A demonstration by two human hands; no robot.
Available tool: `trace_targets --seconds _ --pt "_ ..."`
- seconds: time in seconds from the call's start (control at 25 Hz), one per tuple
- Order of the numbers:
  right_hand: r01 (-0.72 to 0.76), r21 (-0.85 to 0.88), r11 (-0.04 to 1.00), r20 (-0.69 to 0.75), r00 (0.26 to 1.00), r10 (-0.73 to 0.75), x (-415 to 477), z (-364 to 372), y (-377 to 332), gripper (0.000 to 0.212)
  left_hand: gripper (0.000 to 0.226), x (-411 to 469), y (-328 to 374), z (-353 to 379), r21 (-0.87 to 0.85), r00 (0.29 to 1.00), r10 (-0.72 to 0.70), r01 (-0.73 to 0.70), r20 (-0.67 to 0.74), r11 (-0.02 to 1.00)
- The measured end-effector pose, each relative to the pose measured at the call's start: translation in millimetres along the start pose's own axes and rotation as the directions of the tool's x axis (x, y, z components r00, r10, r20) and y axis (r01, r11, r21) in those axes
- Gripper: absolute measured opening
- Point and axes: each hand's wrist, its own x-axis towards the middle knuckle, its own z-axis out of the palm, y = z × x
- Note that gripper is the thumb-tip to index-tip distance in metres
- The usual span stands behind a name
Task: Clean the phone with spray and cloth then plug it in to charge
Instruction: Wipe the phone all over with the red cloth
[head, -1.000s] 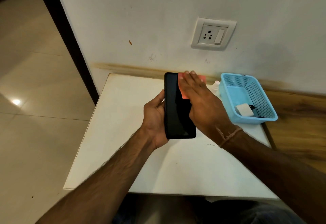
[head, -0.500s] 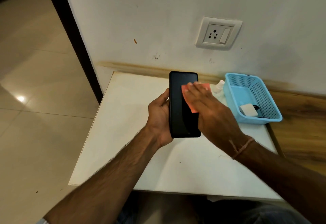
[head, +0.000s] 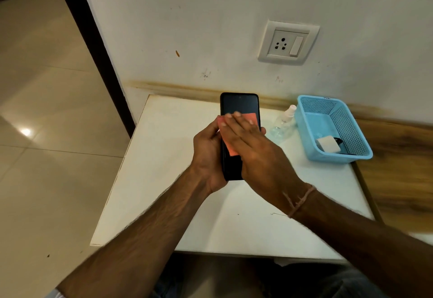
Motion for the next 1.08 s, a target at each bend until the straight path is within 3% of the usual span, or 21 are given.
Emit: trace_targets --seconds 0.08,0.24,0.48,0.56,0.76,0.92,1.0,1.08 --pt "-0.043 -0.063 0.997 -0.019 0.999 0.042 -7.6 -15.1 20.3 0.065 0.059 1.9 1.4 -0.2 0.015 1.0 0.006 -0.006 -0.01 1.0" --pt "-0.26 -0.041 0.965 0.007 0.965 0.26 17.9 -30.8 41.5 0.072 0.056 3.1 -4.6 1.2 0.041 1.0 -0.003 0.004 -0.029 0.999" --pt "-0.124 0.016 0.992 0.071 0.99 0.123 20.7 -15.6 8.7 0.068 0.054 3.2 -2.0 -0.3 0.067 0.997 0.005 0.0 -0.083 0.998" --pt "-0.145 0.013 0.989 0.074 0.987 0.144 12.7 -20.7 18.4 0.069 0.054 3.7 -2.1 0.0 0.076 0.997 0.014 -0.009 -0.074 0.997" --pt "-0.392 -0.006 0.92 -0.013 0.92 0.392 23.1 -33.2 46.0 0.078 0.057 3.4 -7.9 1.6 0.1 0.999 0.027 -0.025 -0.023 0.995" --pt "-0.262 0.057 0.963 -0.045 0.963 0.265 40.5 -19.9 10.2 0.062 0.049 4.8 -11.7 0.9 0.132 0.995 0.036 -0.024 -0.093 0.991" --pt "-0.148 0.059 0.987 -0.031 0.988 0.15 39.1 -11.2 -2.5 0.063 0.046 4.8 -10.8 0.6 0.123 0.991 0.051 -0.036 -0.122 0.992" --pt "-0.151 0.039 0.988 -0.017 0.988 0.151 33.3 -11.7 5.6 0.067 0.05 3.8 -8.0 1.4 0.113 0.993 0.057 -0.045 -0.106 0.993"
